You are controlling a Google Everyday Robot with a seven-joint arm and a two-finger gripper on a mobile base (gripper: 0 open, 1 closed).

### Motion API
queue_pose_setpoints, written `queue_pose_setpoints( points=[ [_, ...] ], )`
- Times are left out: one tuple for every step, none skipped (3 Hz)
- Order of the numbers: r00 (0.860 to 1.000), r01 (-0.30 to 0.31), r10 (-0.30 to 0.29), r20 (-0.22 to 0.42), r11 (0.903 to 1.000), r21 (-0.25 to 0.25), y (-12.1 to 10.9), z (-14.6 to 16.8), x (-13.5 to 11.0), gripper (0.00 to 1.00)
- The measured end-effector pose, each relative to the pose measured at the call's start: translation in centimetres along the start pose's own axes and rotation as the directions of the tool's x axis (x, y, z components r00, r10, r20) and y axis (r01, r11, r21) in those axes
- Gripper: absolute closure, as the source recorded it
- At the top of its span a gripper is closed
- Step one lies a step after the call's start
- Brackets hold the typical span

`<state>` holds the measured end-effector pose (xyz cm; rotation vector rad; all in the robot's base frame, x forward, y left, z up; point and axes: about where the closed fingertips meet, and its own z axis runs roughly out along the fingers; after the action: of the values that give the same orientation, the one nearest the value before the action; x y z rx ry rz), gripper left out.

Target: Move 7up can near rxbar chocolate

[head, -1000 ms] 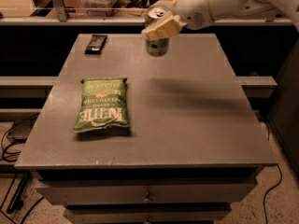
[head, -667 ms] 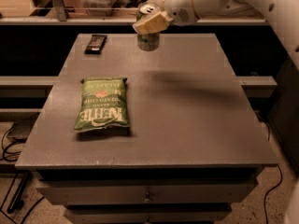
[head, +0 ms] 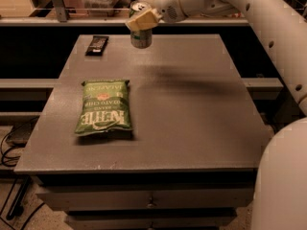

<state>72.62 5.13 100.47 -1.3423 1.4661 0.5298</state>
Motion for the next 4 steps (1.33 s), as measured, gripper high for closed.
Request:
queue_pose_setpoints(
  points=[
    [0.998, -0.056, 0.057, -0.030, 0.9976, 0.041, 0.0, 0.2, 1.3, 1.00],
    [0.990, -0.124, 0.130, -0.049, 0.9862, 0.109, -0.3, 2.2, 3.0, 1.00],
    [0.975, -0.208, 0.218, -0.039, 0.9624, 0.175, -1.6, 4.7, 5.3, 1.00],
    [0.962, -0.256, 0.269, -0.036, 0.9425, 0.215, -3.1, 7.2, 7.0, 1.00]
  ],
)
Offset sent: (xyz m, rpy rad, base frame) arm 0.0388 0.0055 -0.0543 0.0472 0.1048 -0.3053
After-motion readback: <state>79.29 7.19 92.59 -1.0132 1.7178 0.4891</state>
